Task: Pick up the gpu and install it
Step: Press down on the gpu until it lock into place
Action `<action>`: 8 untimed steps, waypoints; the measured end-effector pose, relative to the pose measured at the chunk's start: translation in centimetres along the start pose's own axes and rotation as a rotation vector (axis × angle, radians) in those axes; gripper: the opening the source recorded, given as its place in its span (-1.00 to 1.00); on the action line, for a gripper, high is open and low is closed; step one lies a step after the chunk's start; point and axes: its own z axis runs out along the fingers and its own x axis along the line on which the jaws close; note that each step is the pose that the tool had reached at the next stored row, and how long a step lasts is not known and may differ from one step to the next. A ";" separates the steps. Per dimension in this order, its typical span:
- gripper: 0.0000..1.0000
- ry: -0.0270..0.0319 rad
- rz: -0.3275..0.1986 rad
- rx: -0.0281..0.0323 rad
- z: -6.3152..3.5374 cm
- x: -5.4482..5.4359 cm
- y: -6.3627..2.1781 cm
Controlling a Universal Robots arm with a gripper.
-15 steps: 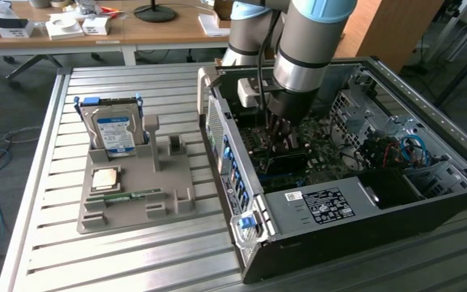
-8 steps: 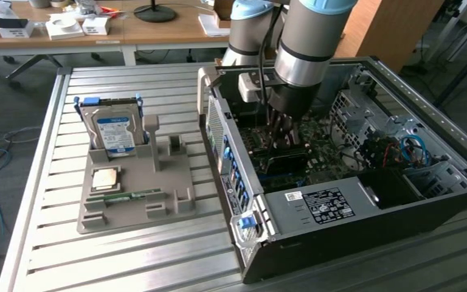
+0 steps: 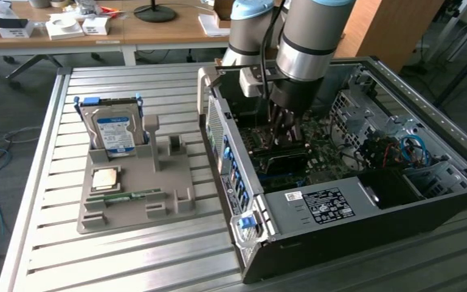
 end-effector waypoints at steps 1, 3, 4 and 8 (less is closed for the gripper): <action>-0.79 0.0001 0.000 -0.0002 -0.12 0.0 -0.02; -0.79 0.0000 0.000 -0.0002 -0.31 0.0 -0.04; -0.79 0.0000 0.000 -0.0002 -0.36 0.0 -0.04; -0.79 0.0000 0.000 -0.0003 -0.36 0.0 -0.05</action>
